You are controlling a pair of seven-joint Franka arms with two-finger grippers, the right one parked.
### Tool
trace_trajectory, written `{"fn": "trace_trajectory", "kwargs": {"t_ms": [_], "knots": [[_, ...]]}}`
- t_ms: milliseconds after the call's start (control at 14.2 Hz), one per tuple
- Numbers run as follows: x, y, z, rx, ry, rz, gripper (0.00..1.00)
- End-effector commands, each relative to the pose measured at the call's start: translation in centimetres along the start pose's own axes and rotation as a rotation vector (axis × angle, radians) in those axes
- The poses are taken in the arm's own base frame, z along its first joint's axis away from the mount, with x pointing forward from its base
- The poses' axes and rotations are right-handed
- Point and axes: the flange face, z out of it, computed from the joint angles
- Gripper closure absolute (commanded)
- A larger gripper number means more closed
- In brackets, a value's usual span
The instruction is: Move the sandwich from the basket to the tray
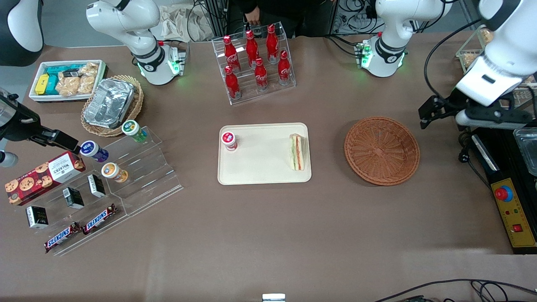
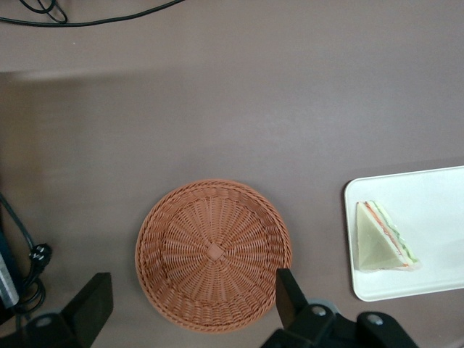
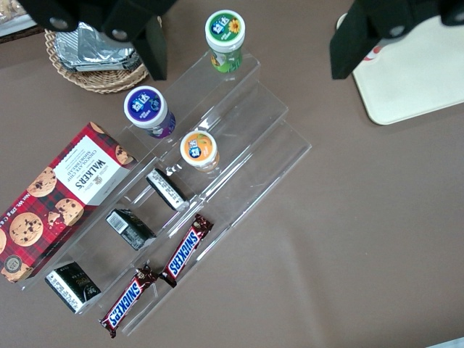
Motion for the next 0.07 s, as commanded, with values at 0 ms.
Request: {"fn": "trace_trajectory", "kwargs": {"t_ms": [0], "knots": [[-1.09, 0.04, 1.2, -0.005, 0.013, 0.012, 0.0]]}}
